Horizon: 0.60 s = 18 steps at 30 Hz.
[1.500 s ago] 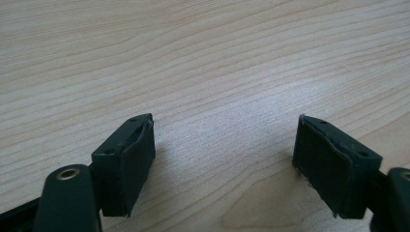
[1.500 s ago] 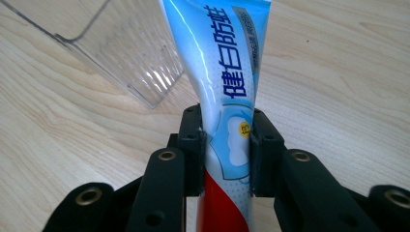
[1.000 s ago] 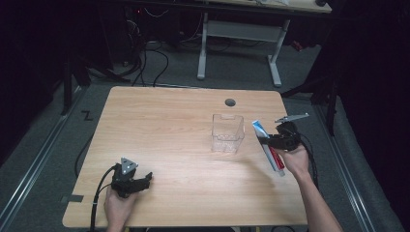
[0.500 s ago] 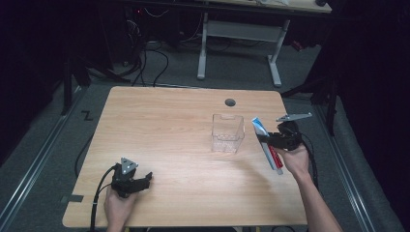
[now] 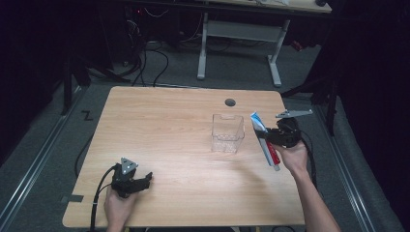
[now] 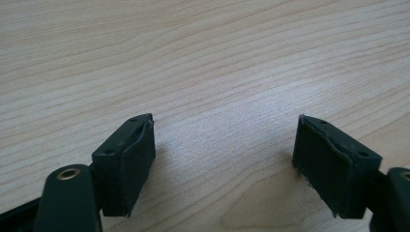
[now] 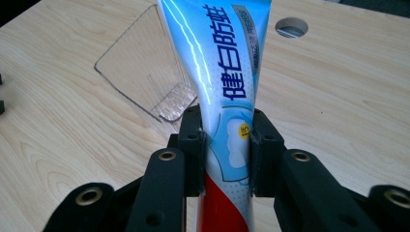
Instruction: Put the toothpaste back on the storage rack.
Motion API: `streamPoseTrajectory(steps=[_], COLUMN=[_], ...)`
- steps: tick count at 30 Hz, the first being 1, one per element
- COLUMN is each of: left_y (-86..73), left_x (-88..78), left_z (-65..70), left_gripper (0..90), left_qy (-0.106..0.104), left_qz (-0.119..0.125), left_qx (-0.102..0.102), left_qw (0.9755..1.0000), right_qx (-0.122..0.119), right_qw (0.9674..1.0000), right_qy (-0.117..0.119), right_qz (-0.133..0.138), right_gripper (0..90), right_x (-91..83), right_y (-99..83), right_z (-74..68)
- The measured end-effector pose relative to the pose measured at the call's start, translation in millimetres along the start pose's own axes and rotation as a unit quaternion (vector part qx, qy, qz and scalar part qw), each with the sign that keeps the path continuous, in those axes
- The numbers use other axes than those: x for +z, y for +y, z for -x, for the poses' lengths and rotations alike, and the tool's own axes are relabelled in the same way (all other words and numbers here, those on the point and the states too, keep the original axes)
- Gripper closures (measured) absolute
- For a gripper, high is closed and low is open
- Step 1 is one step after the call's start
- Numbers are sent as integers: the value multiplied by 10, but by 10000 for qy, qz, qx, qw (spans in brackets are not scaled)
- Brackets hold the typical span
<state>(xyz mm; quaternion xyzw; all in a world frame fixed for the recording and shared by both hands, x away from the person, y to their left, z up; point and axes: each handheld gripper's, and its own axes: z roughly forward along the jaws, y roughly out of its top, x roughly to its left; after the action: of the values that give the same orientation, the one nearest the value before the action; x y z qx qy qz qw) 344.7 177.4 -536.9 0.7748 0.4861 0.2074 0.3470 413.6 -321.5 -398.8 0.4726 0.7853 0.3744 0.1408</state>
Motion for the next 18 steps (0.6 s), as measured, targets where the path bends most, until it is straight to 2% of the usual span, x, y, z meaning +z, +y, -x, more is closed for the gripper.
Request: streamPoseTrajectory(steps=[11, 18], left_y=[-1, -1], left_x=[0, 0], left_z=[10, 10], left_gripper=[234, 234], left_qy=[-7, -7], left_qz=[0, 1], left_qx=[12, 12], left_qw=[10000, 10000], right_qx=[-129, -215], right_qw=[9999, 9994], right_qy=[48, 163], right_qz=[69, 225], right_gripper=[722, 722], right_x=[5, 28], right_y=[141, 251], right_z=[-110, -188])
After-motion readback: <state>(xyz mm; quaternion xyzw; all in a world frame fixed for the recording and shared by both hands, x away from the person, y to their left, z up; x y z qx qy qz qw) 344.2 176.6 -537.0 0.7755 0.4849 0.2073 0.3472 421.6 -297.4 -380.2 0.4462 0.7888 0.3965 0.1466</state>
